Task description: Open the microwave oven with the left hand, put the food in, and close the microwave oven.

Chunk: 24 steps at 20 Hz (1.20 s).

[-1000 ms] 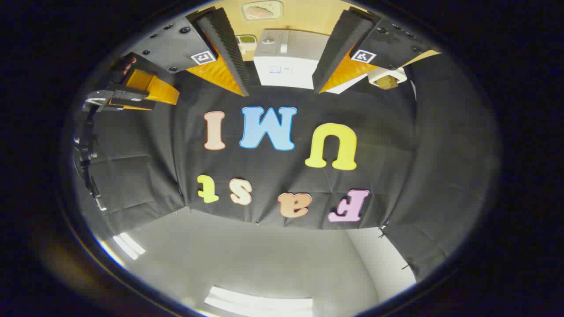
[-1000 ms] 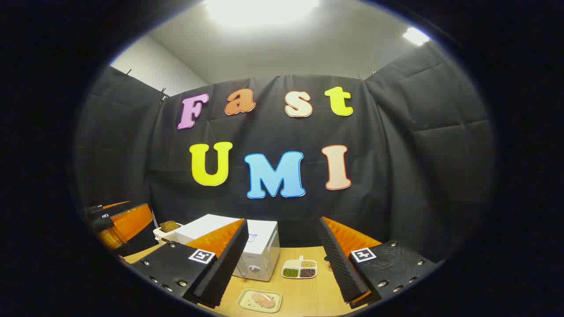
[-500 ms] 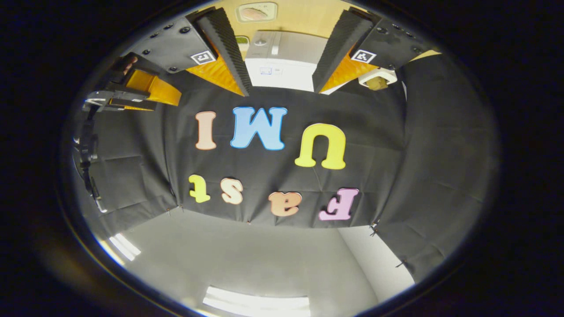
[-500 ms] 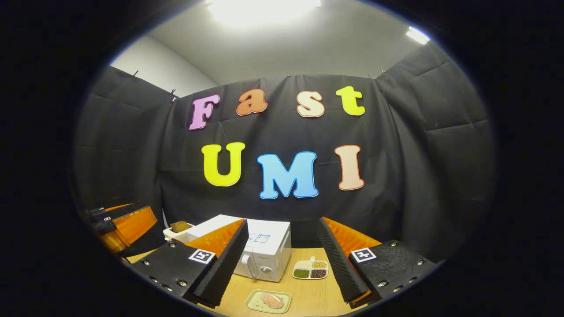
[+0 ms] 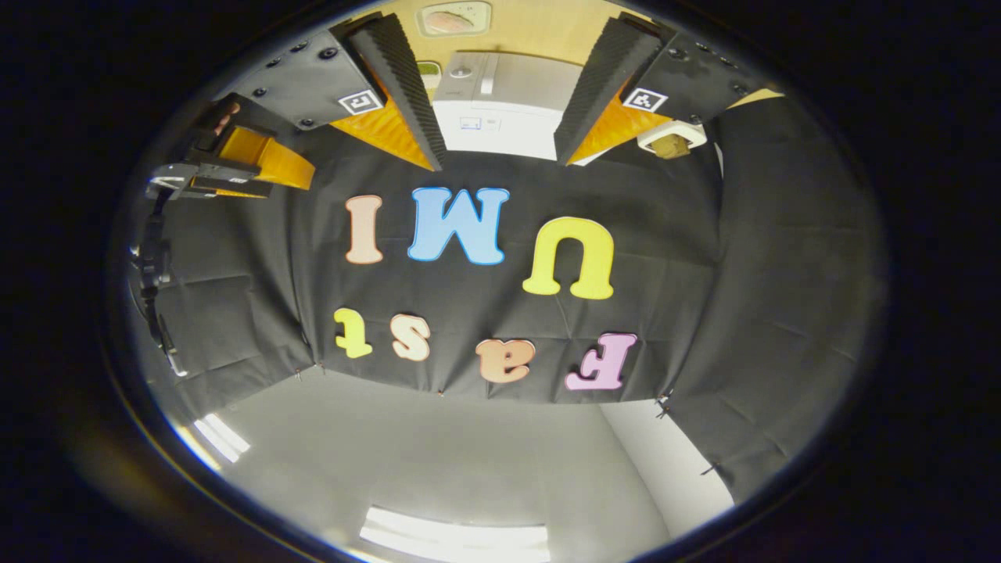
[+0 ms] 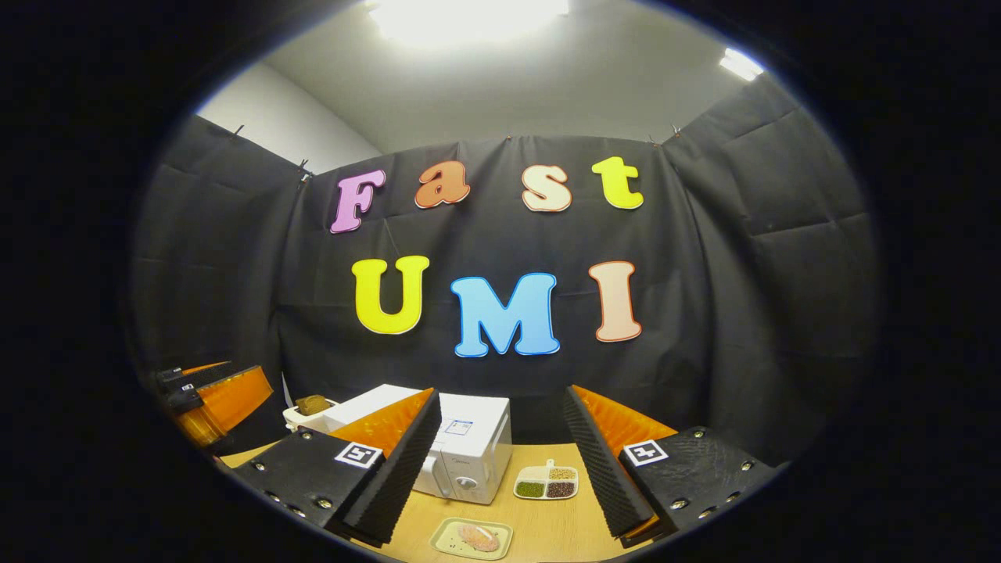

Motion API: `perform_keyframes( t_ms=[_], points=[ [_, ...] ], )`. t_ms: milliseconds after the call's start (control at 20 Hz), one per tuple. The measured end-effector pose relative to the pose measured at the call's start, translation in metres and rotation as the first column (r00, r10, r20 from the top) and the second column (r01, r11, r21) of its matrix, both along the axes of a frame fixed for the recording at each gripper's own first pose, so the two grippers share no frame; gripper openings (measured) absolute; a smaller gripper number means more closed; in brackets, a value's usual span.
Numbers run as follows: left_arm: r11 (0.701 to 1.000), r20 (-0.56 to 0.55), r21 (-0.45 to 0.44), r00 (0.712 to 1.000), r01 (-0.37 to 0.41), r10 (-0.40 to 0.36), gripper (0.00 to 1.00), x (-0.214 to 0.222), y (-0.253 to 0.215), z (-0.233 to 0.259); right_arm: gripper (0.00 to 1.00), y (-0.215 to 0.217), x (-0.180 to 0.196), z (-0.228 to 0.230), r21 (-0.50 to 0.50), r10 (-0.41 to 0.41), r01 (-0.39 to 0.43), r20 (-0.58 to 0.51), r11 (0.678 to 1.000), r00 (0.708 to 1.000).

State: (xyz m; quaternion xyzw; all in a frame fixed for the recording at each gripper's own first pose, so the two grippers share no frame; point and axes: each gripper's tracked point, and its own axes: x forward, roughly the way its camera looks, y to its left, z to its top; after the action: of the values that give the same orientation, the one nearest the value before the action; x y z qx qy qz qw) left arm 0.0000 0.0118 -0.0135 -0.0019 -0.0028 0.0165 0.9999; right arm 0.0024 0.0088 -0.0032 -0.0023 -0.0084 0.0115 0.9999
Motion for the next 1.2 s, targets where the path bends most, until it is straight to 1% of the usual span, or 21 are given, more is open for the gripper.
perform_keyframes(
  t_ms=[150,200,250,300,400,450,500,550,650,700,750,800,850,900,950,1000,1100,1150,1200],
  points=[
    [0.999,-0.028,-0.012,0.999,0.036,-0.036,0.93,0.018,-0.007,-0.024,0.96,-0.014,-0.007,-0.007,-0.019,-0.038,0.037,-0.006,0.999,0.999],
    [0.999,-0.033,-0.017,0.998,0.051,-0.052,0.96,0.026,-0.011,-0.033,0.96,-0.018,-0.01,-0.013,-0.026,-0.051,0.05,-0.014,0.998,0.999],
    [0.997,-0.033,-0.022,0.997,0.069,-0.07,0.96,0.034,-0.015,-0.042,0.96,-0.023,-0.013,-0.017,-0.031,-0.061,0.06,-0.024,0.998,0.998],
    [0.995,-0.029,-0.029,0.995,0.098,-0.099,0.99,0.042,-0.022,-0.054,0.96,-0.029,-0.016,-0.022,-0.033,-0.073,0.072,-0.034,0.997,0.997],
    [0.985,-0.031,-0.062,0.986,0.162,-0.164,0.98,0.059,-0.035,-0.079,0.96,-0.037,-0.022,-0.032,-0.027,-0.087,0.086,-0.06,0.996,0.994],
    [0.983,-0.044,-0.068,0.983,0.173,-0.176,0.95,0.07,-0.033,-0.098,0.96,-0.041,-0.026,-0.035,-0.022,-0.097,0.096,-0.072,0.995,0.993],
    [0.983,-0.059,-0.06,0.983,0.172,-0.176,0.98,0.081,-0.031,-0.116,0.96,-0.047,-0.029,-0.04,-0.026,-0.114,0.112,-0.082,0.993,0.99],
    [0.985,-0.086,-0.045,0.981,0.169,-0.173,0.95,0.094,-0.028,-0.138,0.96,-0.052,-0.033,-0.043,-0.035,-0.131,0.128,-0.093,0.991,0.987],
    [0.987,-0.157,-0.026,0.974,0.16,-0.162,0.95,0.12,-0.022,-0.186,0.96,-0.062,-0.041,-0.051,-0.046,-0.163,0.159,-0.114,0.986,0.98],
    [0.986,-0.19,-0.024,0.968,0.162,-0.164,0.92,0.131,-0.022,-0.209,0.96,-0.067,-0.045,-0.053,-0.047,-0.178,0.174,-0.121,0.984,0.977],
    [0.985,-0.208,-0.025,0.963,0.172,-0.174,0.99,0.143,-0.023,-0.225,0.96,-0.072,-0.048,-0.053,-0.047,-0.193,0.189,-0.125,0.981,0.973],
    [0.984,-0.212,-0.011,0.961,0.179,-0.177,0.95,0.154,-0.024,-0.236,0.96,-0.077,-0.052,-0.054,-0.044,-0.206,0.201,-0.128,0.979,0.97],
    [0.983,-0.228,0.018,0.958,0.181,-0.172,0.95,0.163,-0.02,-0.25,0.96,-0.081,-0.055,-0.055,-0.042,-0.219,0.216,-0.133,0.976,0.966],
    [0.982,-0.249,0.033,0.953,0.184,-0.171,0.99,0.171,-0.019,-0.264,0.96,-0.087,-0.058,-0.056,-0.046,-0.238,0.234,-0.136,0.971,0.962],
    [0.982,-0.269,0.031,0.948,0.186,-0.171,0.92,0.179,-0.019,-0.281,0.96,-0.093,-0.06,-0.057,-0.052,-0.257,0.252,-0.139,0.966,0.956],
    [0.983,-0.294,0.028,0.942,0.18,-0.164,0.93,0.186,-0.016,-0.296,0.96,-0.098,-0.062,-0.058,-0.056,-0.274,0.268,-0.143,0.962,0.951],
    [0.988,-0.336,0.014,0.932,0.153,-0.14,0.99,0.192,-0.006,-0.327,0.96,-0.103,-0.065,-0.06,-0.057,-0.296,0.29,-0.152,0.955,0.943],
    [0.99,-0.351,0.003,0.927,0.144,-0.133,0.96,0.196,-0.003,-0.337,0.96,-0.104,-0.066,-0.06,-0.057,-0.301,0.296,-0.157,0.954,0.941],
    [0.99,-0.364,0.006,0.923,0.139,-0.127,0.95,0.2,-0.001,-0.345,0.96,-0.105,-0.067,-0.061,-0.058,-0.306,0.3,-0.161,0.952,0.938]
  ],
)
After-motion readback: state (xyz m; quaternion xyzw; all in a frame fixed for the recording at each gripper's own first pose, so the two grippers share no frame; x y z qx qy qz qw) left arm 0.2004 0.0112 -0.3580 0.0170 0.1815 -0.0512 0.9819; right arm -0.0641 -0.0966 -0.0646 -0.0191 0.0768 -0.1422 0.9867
